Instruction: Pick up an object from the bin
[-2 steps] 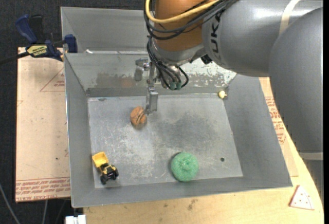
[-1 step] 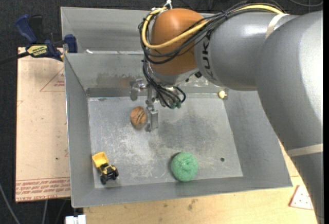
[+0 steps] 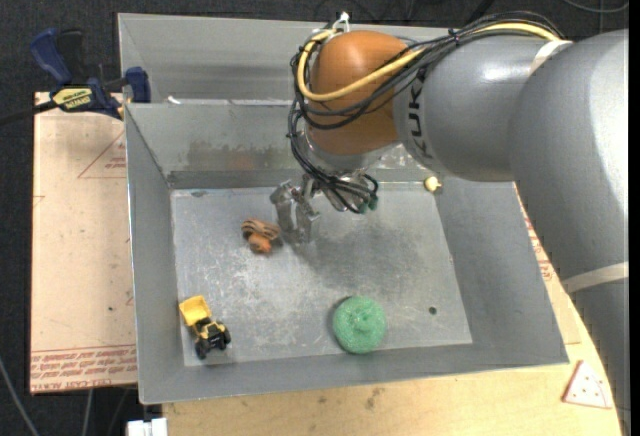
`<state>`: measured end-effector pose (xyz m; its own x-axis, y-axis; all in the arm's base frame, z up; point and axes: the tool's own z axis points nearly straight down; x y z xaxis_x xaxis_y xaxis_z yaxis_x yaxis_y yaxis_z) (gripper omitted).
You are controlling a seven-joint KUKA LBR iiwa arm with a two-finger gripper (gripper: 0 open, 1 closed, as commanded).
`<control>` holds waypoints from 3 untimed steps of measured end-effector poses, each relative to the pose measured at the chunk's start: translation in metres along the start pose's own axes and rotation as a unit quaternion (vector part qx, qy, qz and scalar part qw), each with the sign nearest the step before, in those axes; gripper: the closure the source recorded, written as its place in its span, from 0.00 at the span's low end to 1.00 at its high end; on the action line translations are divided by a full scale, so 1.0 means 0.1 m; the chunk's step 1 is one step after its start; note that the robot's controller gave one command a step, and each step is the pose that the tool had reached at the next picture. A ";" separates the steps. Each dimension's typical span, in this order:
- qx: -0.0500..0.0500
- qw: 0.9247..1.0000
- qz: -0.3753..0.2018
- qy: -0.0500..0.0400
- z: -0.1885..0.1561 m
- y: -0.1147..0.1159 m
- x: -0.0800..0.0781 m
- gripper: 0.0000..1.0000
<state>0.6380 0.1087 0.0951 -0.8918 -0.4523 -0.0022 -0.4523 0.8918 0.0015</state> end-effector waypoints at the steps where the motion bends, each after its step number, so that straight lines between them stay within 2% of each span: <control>1: 0.000 1.000 0.000 0.000 0.00 0.00 0.00 0.00; 2: 0.000 1.000 0.000 0.000 0.00 0.00 0.00 0.00; 3: 0.001 1.000 -0.026 -0.001 0.09 0.13 -0.14 0.00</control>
Offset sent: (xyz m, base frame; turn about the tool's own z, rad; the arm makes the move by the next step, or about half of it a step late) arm 0.0000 0.0000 0.0000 0.0000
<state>0.6442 0.1269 0.0864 -0.8672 -0.4979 -0.0050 -0.4979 0.8672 -0.0007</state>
